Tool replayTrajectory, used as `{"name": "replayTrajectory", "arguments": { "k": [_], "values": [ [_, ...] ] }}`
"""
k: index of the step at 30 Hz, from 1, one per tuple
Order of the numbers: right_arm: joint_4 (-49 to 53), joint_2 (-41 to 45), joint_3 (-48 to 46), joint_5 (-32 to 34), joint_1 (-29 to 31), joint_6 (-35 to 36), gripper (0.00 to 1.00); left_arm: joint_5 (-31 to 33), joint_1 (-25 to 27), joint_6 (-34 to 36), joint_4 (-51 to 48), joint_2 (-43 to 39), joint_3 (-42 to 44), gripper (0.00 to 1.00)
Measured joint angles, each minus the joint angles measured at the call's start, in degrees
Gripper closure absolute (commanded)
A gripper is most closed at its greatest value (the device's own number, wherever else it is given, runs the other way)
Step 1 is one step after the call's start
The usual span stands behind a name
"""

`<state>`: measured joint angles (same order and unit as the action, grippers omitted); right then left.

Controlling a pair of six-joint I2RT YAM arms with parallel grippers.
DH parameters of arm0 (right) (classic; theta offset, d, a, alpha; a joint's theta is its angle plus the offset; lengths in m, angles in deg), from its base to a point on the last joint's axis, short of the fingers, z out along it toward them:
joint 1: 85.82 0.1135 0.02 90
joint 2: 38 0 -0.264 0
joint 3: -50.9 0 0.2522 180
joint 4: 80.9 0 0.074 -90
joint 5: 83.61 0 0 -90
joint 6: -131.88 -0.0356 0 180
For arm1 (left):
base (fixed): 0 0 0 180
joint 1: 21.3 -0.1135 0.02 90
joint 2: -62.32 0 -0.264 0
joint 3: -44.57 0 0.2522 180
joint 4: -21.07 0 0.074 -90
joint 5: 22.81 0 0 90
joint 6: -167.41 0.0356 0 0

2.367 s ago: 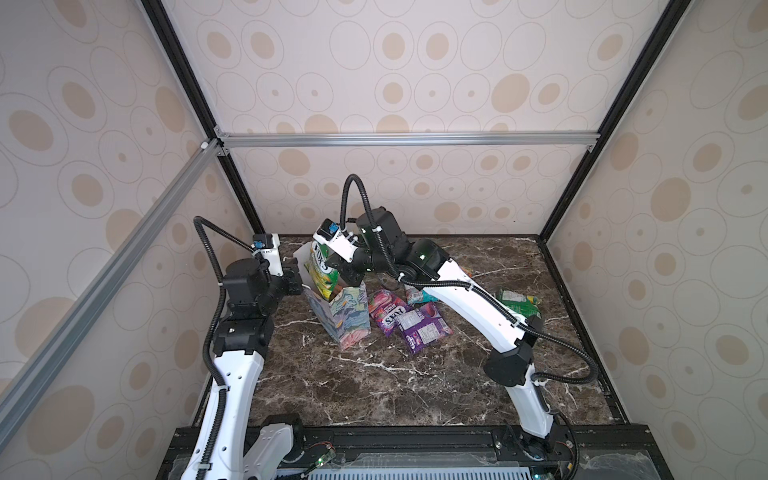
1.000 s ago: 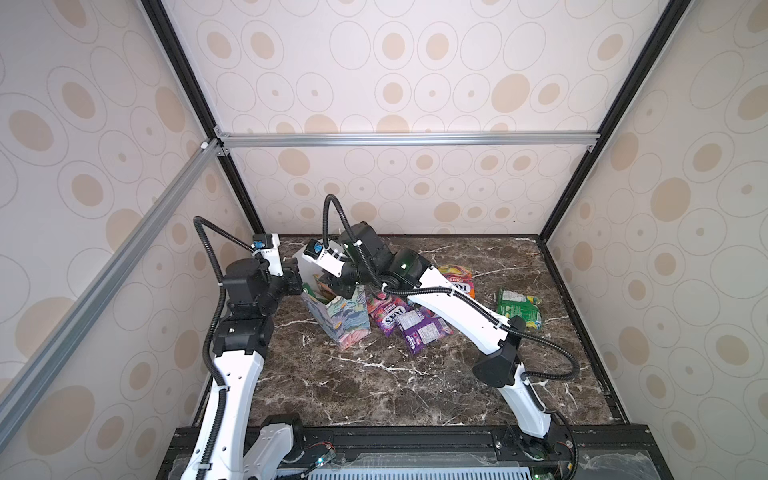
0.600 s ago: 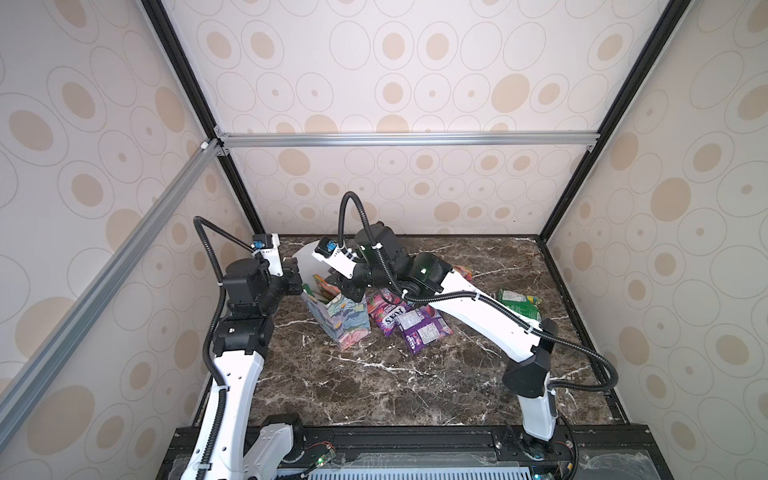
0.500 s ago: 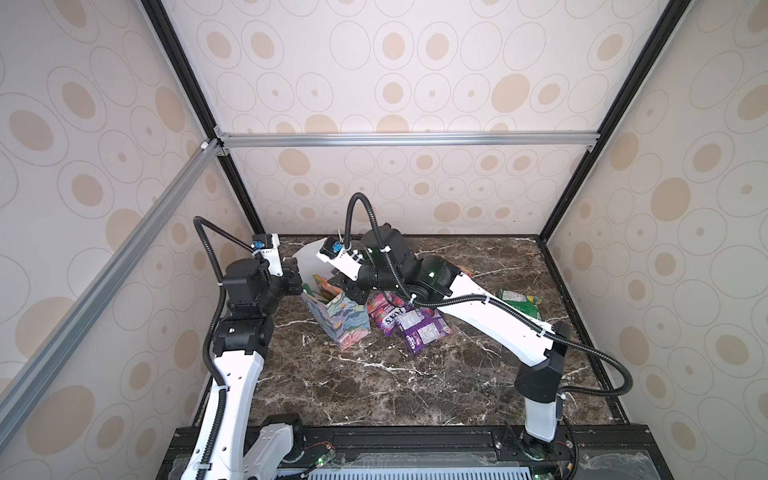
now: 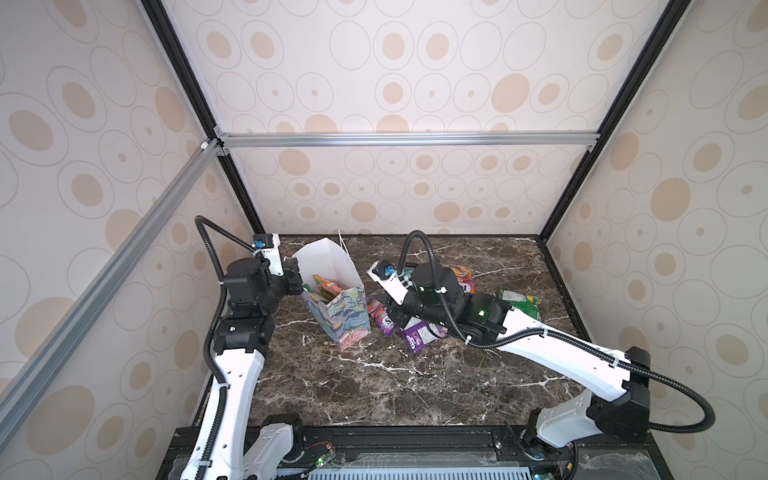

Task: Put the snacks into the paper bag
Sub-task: 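Raise the right gripper out of the bag toward the remaining packets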

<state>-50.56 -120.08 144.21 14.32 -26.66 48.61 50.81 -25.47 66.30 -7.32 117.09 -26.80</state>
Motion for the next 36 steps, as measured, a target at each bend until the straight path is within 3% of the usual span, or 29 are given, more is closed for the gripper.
{"name": "replayTrajectory", "arguments": {
  "k": [5, 11, 16, 28, 36],
  "values": [
    [0.6, 6.1, -8.7, 5.3, -1.6, -4.6, 0.73, 0.0, 0.0, 0.0, 0.0, 0.0, 0.0, 1.0],
    [2.7, 15.1, -18.9, 9.2, -8.6, -14.2, 0.72, 0.1, 0.0, 0.0, 0.0, 0.0, 0.0, 1.0],
    [5.6, 17.4, -22.9, 10.6, -11.3, -20.0, 0.71, 0.1, 0.0, 0.0, 0.0, 0.2, 0.0, 1.0],
    [8.4, 20.8, -25.0, 8.7, -15.6, -26.8, 0.66, 0.0, 0.0, 0.0, 0.4, 0.9, 0.0, 1.0],
    [9.8, 20.1, -28.9, 2.1, -21.1, -29.8, 0.54, 0.0, 0.0, 0.0, 0.4, 1.2, 0.0, 1.0]
  ]
}}
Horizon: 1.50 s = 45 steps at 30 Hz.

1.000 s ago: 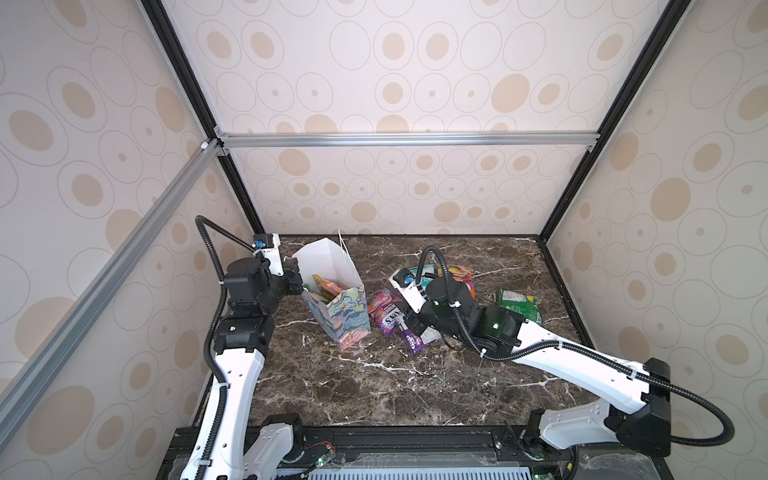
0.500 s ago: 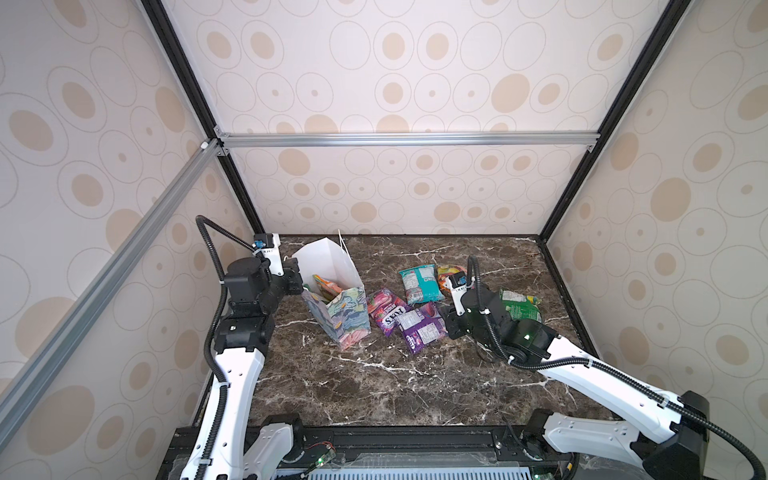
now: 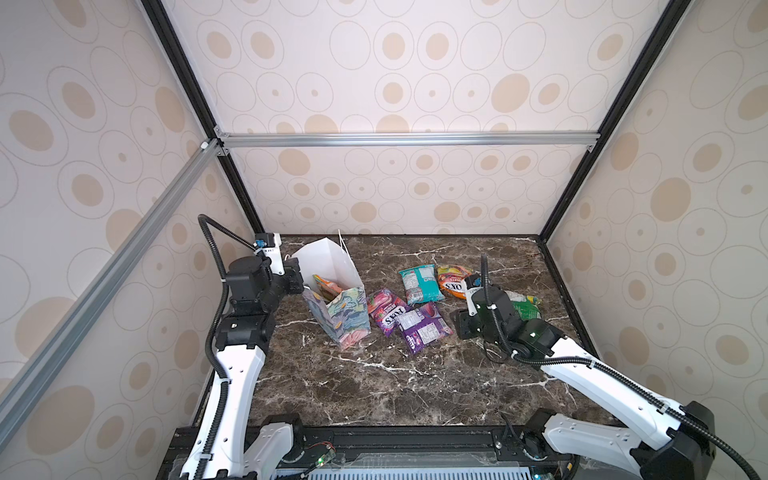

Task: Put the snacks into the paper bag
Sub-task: 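Raise the right gripper out of the bag toward the remaining packets, then move the right gripper over the purple packet and lower toward it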

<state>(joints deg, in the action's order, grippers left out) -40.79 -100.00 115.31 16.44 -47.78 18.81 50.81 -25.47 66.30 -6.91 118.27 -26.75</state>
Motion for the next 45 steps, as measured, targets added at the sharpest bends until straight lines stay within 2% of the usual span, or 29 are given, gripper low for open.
{"name": "replayTrajectory", "arguments": {
  "k": [13, 45],
  "values": [
    [-3.8, -2.6, -8.3, -7.4, -8.9, -5.2, 0.49, 0.2, 0.0, 0.0, 0.0, 0.0, 0.0, 1.0],
    [-15.0, -19.2, -8.9, -15.7, -12.4, -5.7, 0.47, -1.2, 0.0, 0.0, 0.0, 0.2, 0.0, 1.0]
  ]
}}
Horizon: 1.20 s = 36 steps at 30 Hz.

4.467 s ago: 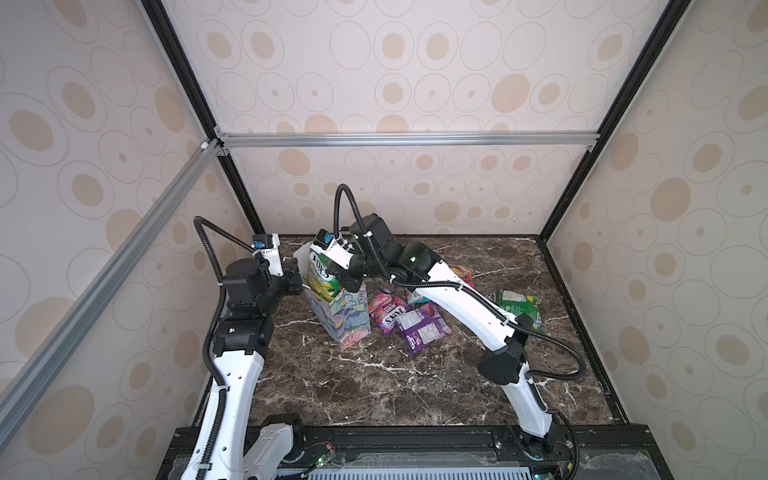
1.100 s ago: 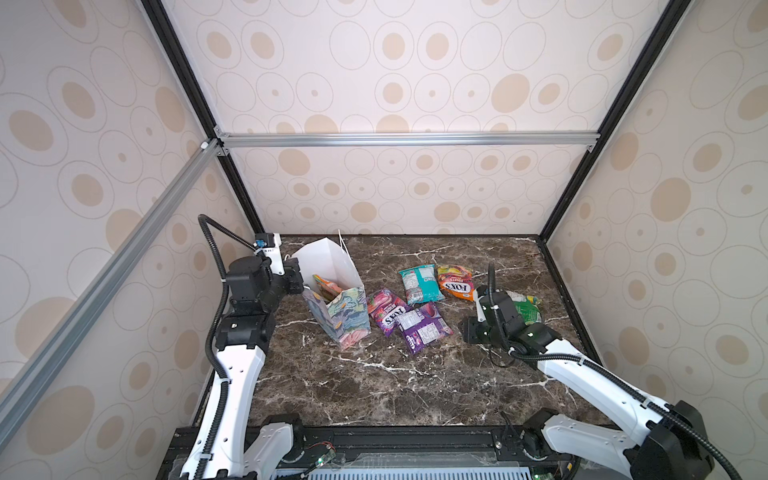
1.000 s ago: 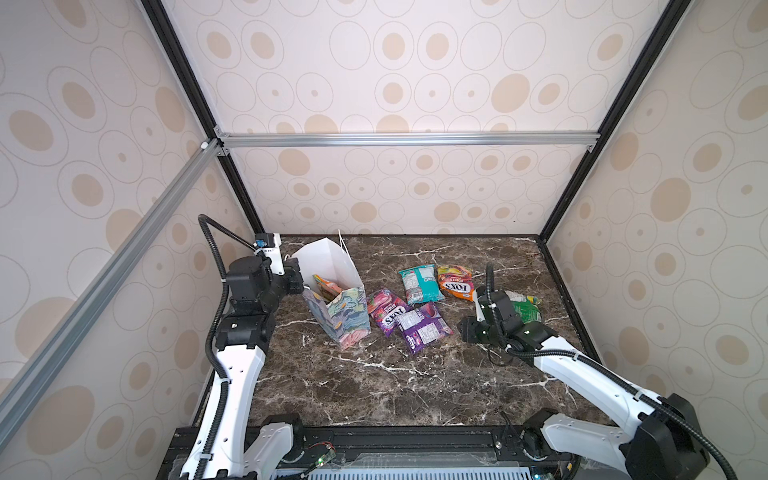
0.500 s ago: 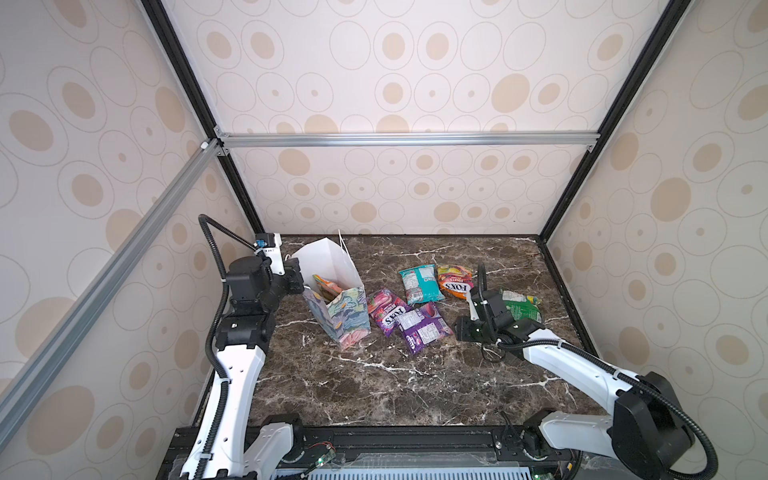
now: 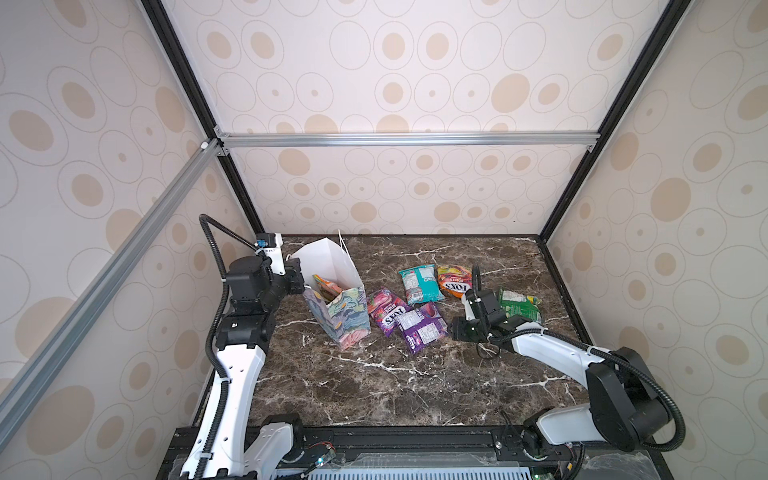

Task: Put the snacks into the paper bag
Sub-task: 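Move the right gripper over the purple packet and lower toward it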

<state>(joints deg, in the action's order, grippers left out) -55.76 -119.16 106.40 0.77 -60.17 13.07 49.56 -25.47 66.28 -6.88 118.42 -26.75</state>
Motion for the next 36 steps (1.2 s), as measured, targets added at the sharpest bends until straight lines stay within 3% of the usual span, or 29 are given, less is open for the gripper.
{"name": "replayTrajectory", "arguments": {
  "k": [36],
  "values": [
    [-1.6, -8.6, 3.8, -2.2, 0.0, 0.8, 0.5, 0.2, 0.0, 0.0, 0.0, 0.0, 0.0, 1.0]
  ]
}}
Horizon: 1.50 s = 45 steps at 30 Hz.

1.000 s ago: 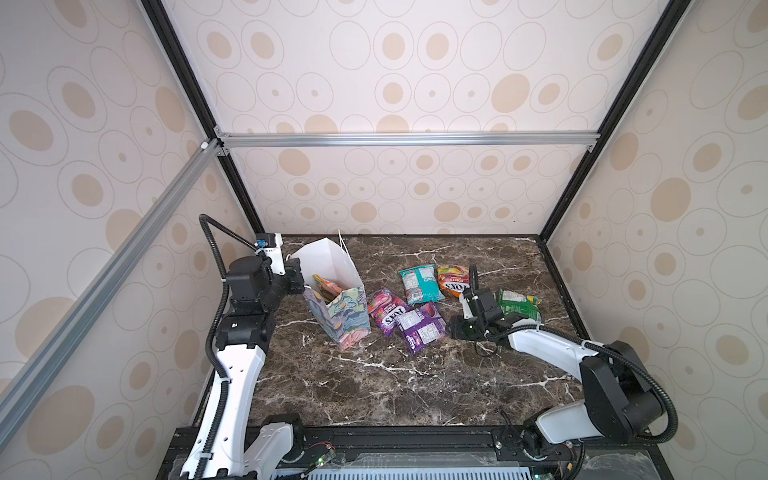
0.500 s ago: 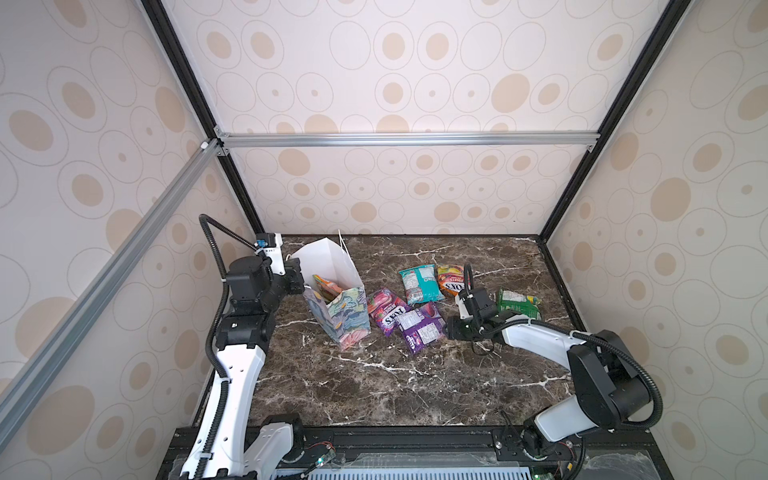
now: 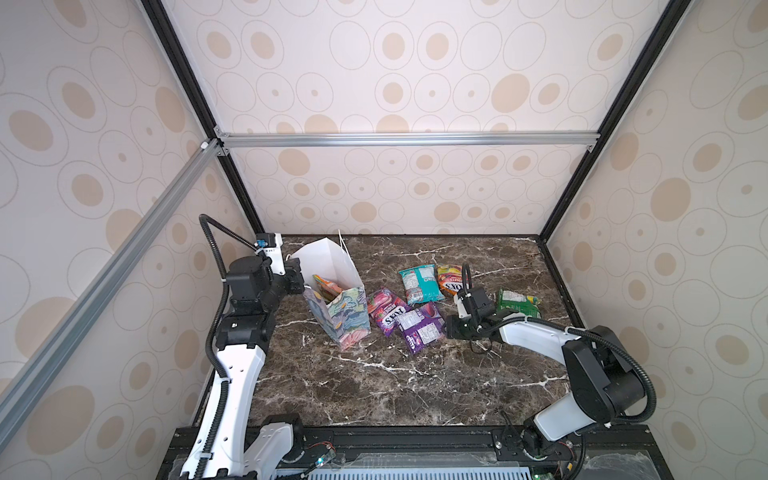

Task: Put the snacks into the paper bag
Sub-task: 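Move the right gripper over the purple packet and lower toward it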

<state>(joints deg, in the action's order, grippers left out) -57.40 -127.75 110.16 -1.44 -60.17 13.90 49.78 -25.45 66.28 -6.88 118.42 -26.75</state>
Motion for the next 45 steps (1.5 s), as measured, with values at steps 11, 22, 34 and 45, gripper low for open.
{"name": "replayTrajectory", "arguments": {
  "k": [11, 22, 34, 45],
  "values": [
    [-2.3, -2.4, 0.5, -0.6, 0.0, -0.2, 0.63, 0.4, 0.0, 0.0, 0.0, 0.0, 0.0, 1.0],
    [-4.3, -3.6, 0.5, -1.5, 0.0, -0.7, 0.77, 0.4, 0.0, 0.0, 0.0, 0.0, 0.0, 1.0],
    [-7.6, -5.8, 0.4, -2.9, 0.0, -1.5, 1.0, 0.6, 0.0, 0.0, 0.0, 0.0, 0.0, 1.0],
    [-4.1, 3.2, -0.5, -1.5, 0.6, 2.1, 1.0, 0.8, 0.0, 0.0, 0.0, 0.0, 0.0, 1.0]
  ]
}}
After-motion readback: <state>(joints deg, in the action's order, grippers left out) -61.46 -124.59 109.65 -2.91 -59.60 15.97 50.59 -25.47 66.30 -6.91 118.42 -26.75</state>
